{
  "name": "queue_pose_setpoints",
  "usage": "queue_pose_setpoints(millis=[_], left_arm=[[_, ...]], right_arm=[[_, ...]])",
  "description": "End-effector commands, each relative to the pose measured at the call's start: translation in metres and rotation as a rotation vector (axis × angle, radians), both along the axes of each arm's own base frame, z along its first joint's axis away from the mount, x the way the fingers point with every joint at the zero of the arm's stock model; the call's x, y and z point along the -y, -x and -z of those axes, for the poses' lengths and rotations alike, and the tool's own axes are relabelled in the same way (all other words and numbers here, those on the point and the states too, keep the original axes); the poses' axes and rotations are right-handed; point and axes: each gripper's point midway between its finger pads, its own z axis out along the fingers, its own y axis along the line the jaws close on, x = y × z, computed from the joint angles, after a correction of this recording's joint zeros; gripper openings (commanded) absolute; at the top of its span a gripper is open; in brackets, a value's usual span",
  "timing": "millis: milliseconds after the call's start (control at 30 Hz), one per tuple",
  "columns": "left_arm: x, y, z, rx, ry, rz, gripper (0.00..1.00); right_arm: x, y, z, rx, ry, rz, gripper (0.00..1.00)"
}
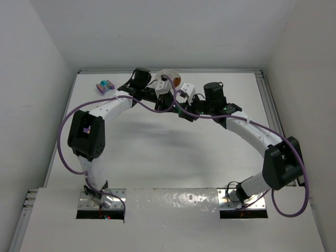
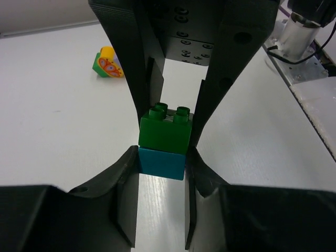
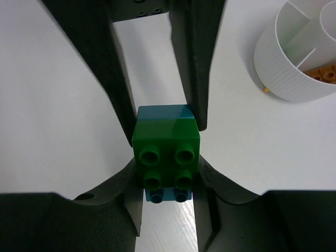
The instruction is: Sort the legos into containers by color
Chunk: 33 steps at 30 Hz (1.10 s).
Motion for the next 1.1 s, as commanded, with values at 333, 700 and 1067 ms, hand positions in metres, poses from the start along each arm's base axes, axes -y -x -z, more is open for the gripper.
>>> queue_pose_setpoints(millis=[333,700,1067], left_arm=[[0.007,0.012,-0.031,0.021,0.055,0.033,0.00],[-0.001,0.007,-0.041,-0.053,0.084,0.012,0.00],[-0.001,0.006,-0.043,-0.040,0.094,0.013,0.00]], right_arm=[[-0.001,-0.002,-0.016,-0.019,-0.083,0.042,0.37],[0.019,-0.003,-0.027,0.000,-0.251,0.115,0.63],[0.013,-0.007,-0.034,-0.009,-0.319,0.125,0.35]])
